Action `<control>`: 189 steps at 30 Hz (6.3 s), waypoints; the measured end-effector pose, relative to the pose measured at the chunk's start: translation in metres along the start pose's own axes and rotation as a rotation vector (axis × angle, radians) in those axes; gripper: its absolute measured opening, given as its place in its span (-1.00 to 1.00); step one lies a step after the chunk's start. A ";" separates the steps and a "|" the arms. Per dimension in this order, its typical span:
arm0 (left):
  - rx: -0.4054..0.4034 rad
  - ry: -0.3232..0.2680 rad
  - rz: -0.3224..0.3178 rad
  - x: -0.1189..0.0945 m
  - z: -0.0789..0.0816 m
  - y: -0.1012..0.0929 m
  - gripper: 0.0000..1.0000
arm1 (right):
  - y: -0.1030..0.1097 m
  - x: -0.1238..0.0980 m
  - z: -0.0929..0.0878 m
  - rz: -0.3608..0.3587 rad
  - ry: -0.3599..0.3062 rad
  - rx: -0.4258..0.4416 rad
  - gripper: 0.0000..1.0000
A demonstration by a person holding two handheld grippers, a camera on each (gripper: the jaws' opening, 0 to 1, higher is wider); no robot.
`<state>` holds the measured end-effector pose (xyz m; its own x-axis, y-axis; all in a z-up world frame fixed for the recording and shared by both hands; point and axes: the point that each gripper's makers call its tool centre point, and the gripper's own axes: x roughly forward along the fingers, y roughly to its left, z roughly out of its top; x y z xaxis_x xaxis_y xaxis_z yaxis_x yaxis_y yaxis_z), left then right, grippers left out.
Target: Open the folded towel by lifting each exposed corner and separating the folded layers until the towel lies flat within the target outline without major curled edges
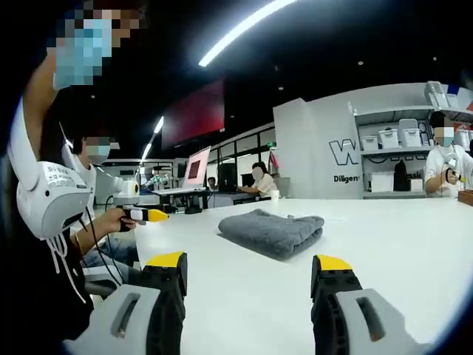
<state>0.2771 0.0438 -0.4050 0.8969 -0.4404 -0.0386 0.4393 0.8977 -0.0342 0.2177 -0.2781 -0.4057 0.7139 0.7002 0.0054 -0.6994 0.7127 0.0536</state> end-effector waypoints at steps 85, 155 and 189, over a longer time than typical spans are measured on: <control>-0.003 0.016 -0.002 0.001 -0.006 0.002 0.90 | -0.004 0.004 -0.005 -0.008 0.023 0.003 0.28; 0.053 -0.027 -0.255 0.070 0.027 -0.002 0.89 | -0.038 0.074 0.014 0.114 0.067 -0.056 0.14; 0.059 -0.003 -0.198 0.121 0.043 0.023 0.81 | -0.069 0.130 0.040 0.117 0.057 -0.081 0.10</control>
<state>0.3980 0.0118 -0.3670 0.7928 -0.6085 -0.0338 0.6093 0.7928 0.0177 0.3605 -0.2378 -0.3691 0.6263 0.7780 -0.0501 -0.7795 0.6259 -0.0250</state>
